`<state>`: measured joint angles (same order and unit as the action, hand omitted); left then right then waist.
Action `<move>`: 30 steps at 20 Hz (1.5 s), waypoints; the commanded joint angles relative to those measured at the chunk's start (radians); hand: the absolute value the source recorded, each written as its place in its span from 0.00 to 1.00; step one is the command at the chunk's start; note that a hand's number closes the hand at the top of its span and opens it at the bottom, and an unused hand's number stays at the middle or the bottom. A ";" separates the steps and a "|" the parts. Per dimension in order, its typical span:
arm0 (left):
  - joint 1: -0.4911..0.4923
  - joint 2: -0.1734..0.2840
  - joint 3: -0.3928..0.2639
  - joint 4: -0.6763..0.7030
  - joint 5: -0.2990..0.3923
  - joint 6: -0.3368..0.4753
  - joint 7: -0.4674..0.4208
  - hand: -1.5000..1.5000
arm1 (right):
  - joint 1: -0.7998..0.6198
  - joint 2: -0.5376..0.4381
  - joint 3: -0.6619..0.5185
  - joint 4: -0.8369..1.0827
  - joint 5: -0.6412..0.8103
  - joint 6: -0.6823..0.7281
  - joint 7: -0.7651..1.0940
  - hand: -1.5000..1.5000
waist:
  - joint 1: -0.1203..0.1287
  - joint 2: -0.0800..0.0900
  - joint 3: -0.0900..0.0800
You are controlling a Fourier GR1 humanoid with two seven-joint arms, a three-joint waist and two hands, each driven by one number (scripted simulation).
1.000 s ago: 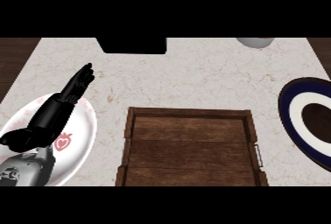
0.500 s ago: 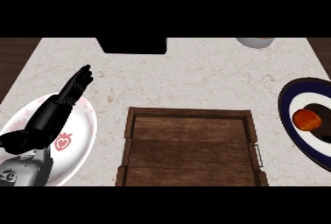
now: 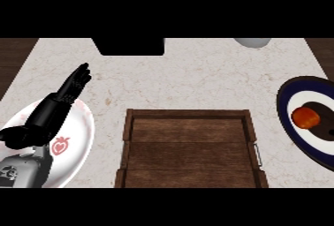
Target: Pick the tomato from the tray and place it in the plate
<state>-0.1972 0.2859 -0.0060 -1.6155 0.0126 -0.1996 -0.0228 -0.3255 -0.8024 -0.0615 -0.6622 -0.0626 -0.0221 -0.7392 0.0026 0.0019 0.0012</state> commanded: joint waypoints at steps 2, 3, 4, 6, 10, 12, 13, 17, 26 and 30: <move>0.023 0.004 0.011 -0.015 0.008 -0.009 -0.003 0.50 | 0.016 0.022 -0.075 0.007 -0.152 0.250 -0.033 0.00 | -0.004 -0.004 0.000; 0.014 -0.005 0.000 -0.013 0.009 -0.011 0.017 0.50 | 0.029 0.000 -0.101 0.030 -0.192 0.324 -0.035 0.00 | -0.009 -0.004 0.000; 0.036 -0.008 -0.004 -0.019 -0.002 -0.009 -0.016 0.50 | 0.017 -0.019 -0.121 0.055 -0.216 0.376 -0.016 0.00 | -0.003 -0.002 0.000; 0.061 -0.016 -0.022 -0.090 -0.006 0.003 0.038 0.50 | 0.042 -0.051 -0.173 0.093 -0.294 0.505 -0.005 0.00 | -0.003 -0.006 0.001; -0.001 -0.023 -0.004 -0.022 -0.012 0.010 0.021 0.50 | 0.023 -0.120 -0.238 0.185 -0.384 0.706 0.053 0.00 | -0.006 0.001 0.001; 0.034 -0.008 0.000 -0.053 -0.002 -0.010 0.036 0.50 | 0.061 -0.142 -0.251 0.213 -0.385 0.761 0.023 0.00 | -0.001 -0.001 0.001; 0.010 0.001 0.025 -0.036 0.003 -0.009 0.001 0.50 | 0.050 -0.166 -0.263 0.245 -0.395 0.804 0.024 0.00 | 0.003 0.003 0.003; 0.047 -0.033 -0.016 -0.041 -0.039 0.017 -0.007 0.50 | 0.157 -0.196 -0.288 0.247 -0.409 0.898 -0.040 0.00 | -0.015 0.000 0.004; 0.016 -0.032 -0.001 -0.060 -0.020 0.013 0.037 0.50 | 0.195 -0.256 -0.311 0.234 -0.409 0.943 -0.016 0.00 | -0.009 0.000 0.008; 0.036 -0.029 -0.002 -0.075 -0.016 0.005 0.037 0.50 | 0.207 -0.249 -0.308 0.201 -0.406 0.941 -0.006 0.00 | 0.001 0.000 0.010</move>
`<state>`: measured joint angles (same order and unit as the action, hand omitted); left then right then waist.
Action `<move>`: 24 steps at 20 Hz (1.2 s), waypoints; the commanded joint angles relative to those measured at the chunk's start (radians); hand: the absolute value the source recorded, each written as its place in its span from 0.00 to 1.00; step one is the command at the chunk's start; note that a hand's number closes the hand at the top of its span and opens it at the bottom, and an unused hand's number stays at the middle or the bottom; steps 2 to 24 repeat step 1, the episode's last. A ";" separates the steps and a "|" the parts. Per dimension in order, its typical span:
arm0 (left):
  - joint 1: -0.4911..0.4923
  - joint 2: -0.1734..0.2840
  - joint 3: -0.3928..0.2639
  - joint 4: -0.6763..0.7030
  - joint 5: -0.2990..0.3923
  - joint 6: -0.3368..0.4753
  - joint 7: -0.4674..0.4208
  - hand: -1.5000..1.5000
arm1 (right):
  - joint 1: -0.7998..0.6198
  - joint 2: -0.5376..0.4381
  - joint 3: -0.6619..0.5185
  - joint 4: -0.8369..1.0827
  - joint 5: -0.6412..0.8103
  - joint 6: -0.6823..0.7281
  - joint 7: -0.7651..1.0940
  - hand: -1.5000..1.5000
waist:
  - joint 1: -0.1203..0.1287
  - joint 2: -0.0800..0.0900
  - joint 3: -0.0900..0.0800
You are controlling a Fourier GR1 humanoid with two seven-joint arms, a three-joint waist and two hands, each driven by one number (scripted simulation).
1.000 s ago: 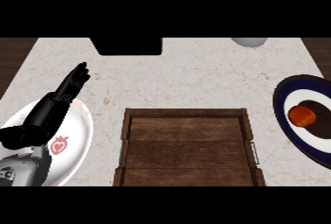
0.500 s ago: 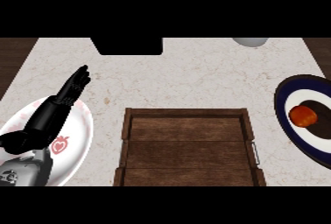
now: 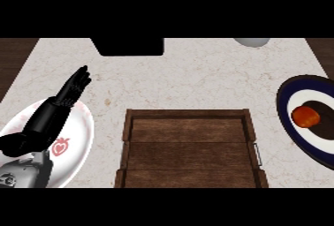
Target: Pick the tomato from the tray and place it in the plate
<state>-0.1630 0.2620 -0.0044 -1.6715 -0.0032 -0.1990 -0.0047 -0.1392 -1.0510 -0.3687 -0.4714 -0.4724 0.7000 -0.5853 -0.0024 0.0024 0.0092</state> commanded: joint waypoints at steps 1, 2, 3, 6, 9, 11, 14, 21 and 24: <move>-0.008 -0.007 0.003 -0.001 -0.007 0.014 0.012 0.50 | 0.048 0.011 0.001 -0.014 0.007 0.233 -0.190 0.00 | -0.011 -0.002 0.001; -0.008 -0.007 0.003 -0.001 -0.007 0.014 0.012 0.50 | 0.048 0.011 0.001 -0.014 0.007 0.233 -0.190 0.00 | -0.011 -0.002 0.001; -0.008 -0.007 0.003 -0.001 -0.007 0.014 0.012 0.50 | 0.048 0.011 0.001 -0.014 0.007 0.233 -0.190 0.00 | -0.011 -0.002 0.001; -0.008 -0.007 0.003 -0.001 -0.007 0.014 0.012 0.50 | 0.048 0.011 0.001 -0.014 0.007 0.233 -0.190 0.00 | -0.011 -0.002 0.001; -0.008 -0.007 0.003 -0.001 -0.007 0.014 0.012 0.50 | 0.048 0.011 0.001 -0.014 0.007 0.233 -0.190 0.00 | -0.011 -0.002 0.001; -0.008 -0.007 0.003 -0.001 -0.007 0.014 0.012 0.50 | 0.048 0.011 0.001 -0.014 0.007 0.233 -0.190 0.00 | -0.011 -0.002 0.001; -0.008 -0.007 0.003 -0.001 -0.007 0.014 0.012 0.50 | 0.048 0.011 0.001 -0.014 0.007 0.233 -0.190 0.00 | -0.011 -0.002 0.001; -0.008 -0.007 0.003 -0.001 -0.007 0.014 0.012 0.50 | 0.048 0.011 0.001 -0.014 0.007 0.233 -0.190 0.00 | -0.011 -0.002 0.001; -0.008 -0.007 0.003 -0.001 -0.007 0.014 0.012 0.50 | 0.048 0.011 0.001 -0.014 0.007 0.233 -0.190 0.00 | -0.011 -0.002 0.001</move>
